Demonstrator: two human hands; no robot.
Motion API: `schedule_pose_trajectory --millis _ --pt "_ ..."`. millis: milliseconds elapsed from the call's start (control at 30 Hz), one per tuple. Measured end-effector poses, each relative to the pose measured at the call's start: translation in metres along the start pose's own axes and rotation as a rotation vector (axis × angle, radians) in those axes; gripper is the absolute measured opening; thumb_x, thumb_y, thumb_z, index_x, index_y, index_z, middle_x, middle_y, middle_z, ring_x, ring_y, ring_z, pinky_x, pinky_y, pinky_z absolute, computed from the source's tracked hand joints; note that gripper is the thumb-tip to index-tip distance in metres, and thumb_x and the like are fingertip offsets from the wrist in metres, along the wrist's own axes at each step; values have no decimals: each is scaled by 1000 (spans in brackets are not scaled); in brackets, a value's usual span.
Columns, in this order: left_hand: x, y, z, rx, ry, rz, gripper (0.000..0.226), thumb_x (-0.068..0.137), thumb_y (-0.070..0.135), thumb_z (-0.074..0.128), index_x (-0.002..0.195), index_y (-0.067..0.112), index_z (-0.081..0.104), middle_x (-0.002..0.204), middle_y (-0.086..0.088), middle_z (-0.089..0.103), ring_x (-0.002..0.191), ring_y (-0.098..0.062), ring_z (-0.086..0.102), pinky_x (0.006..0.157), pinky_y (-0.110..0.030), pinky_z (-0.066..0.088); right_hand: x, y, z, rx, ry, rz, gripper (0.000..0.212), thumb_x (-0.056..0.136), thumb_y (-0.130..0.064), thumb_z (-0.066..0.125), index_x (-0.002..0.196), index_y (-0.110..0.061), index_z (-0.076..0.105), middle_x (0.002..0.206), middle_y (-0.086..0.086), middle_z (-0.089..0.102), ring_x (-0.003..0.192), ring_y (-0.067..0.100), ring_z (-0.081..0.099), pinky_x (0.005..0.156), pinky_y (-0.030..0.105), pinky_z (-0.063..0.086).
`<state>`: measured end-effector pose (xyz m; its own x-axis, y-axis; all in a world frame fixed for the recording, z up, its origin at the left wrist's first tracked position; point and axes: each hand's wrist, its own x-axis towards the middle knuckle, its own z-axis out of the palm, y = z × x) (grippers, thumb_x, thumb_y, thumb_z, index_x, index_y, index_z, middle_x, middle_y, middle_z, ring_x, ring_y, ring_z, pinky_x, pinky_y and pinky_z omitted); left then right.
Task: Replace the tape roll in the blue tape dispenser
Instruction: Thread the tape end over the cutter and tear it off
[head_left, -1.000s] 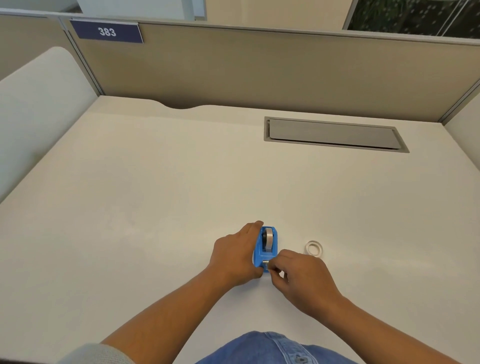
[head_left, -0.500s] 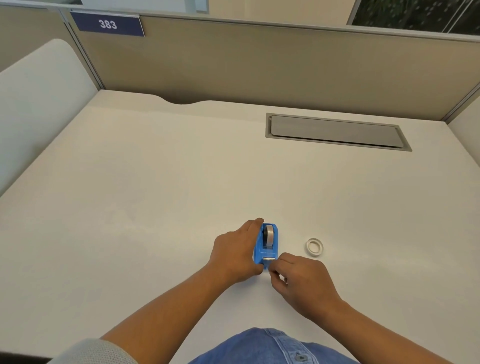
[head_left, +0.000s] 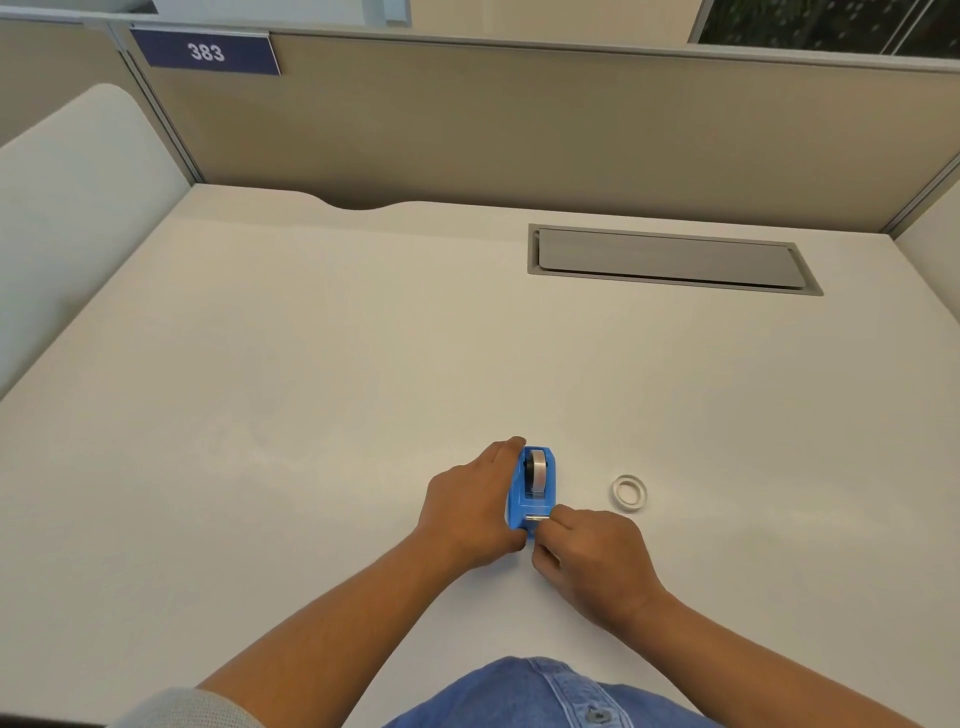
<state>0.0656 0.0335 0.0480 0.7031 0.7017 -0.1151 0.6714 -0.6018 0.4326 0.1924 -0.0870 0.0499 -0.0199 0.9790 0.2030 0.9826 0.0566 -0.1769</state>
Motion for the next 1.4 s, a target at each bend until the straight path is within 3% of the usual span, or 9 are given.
schedule_pose_trajectory --millis 267,500,600,767,900,1000,1067,1167,1400 --pt "3 -1 1 -16 11 -5 100 58 49 79 140 32 24 135 10 54 97 -17 65 74 -27 48 -7 2 3 74 -3 102 11 71 -24 82 73 -21 72 58 -5 65 42 13 56 41 17 36" --pt "3 -3 3 -5 14 -2 100 57 48 78 137 34 21 135 11 53 93 -18 65 71 -28 48 -16 4 -5 267 -119 378 9 74 -25 77 76 -28 68 66 -14 61 54 5 54 50 8 33" --pt "3 -3 3 -6 11 -4 100 56 49 78 137 34 21 135 10 53 93 -18 65 70 -27 47 -18 4 -7 376 -161 507 18 76 -23 73 76 -34 58 68 -14 60 60 8 55 56 16 46" --pt "4 -2 4 -4 1 -18 101 55 49 79 134 37 17 135 9 54 94 -18 65 73 -30 51 -14 2 -13 430 -108 593 27 76 -24 74 80 -35 50 75 -13 60 63 10 58 54 18 47" --pt "4 0 3 0 -5 -21 101 55 48 80 134 36 18 134 9 55 93 -18 66 72 -30 51 0 1 -13 652 -46 734 17 84 -13 67 88 -28 60 83 -10 66 65 13 62 58 19 51" --pt "4 0 1 -7 -9 -21 100 55 44 80 134 35 19 133 9 55 91 -18 65 67 -27 46 15 1 -14 848 -53 910 10 89 -21 63 82 -18 68 78 0 71 72 19 68 65 35 57" --pt "4 1 0 -1 -13 -18 98 56 43 79 134 34 20 132 9 55 89 -18 65 65 -25 43 23 3 -16 877 -100 922 24 88 -33 65 75 -13 69 72 5 71 68 20 67 64 38 58" --pt "4 1 -1 18 -13 -14 98 59 46 78 137 32 21 135 9 53 93 -18 65 67 -26 45 26 4 -18 837 -144 857 23 76 -39 78 73 -17 71 70 -1 71 63 12 64 59 28 54" --pt "4 2 -2 4 -17 -16 99 59 48 80 138 32 22 136 9 53 96 -19 65 72 -27 46 16 6 -9 680 -128 712 20 71 -24 86 79 -26 68 74 -7 69 63 10 65 60 21 55"
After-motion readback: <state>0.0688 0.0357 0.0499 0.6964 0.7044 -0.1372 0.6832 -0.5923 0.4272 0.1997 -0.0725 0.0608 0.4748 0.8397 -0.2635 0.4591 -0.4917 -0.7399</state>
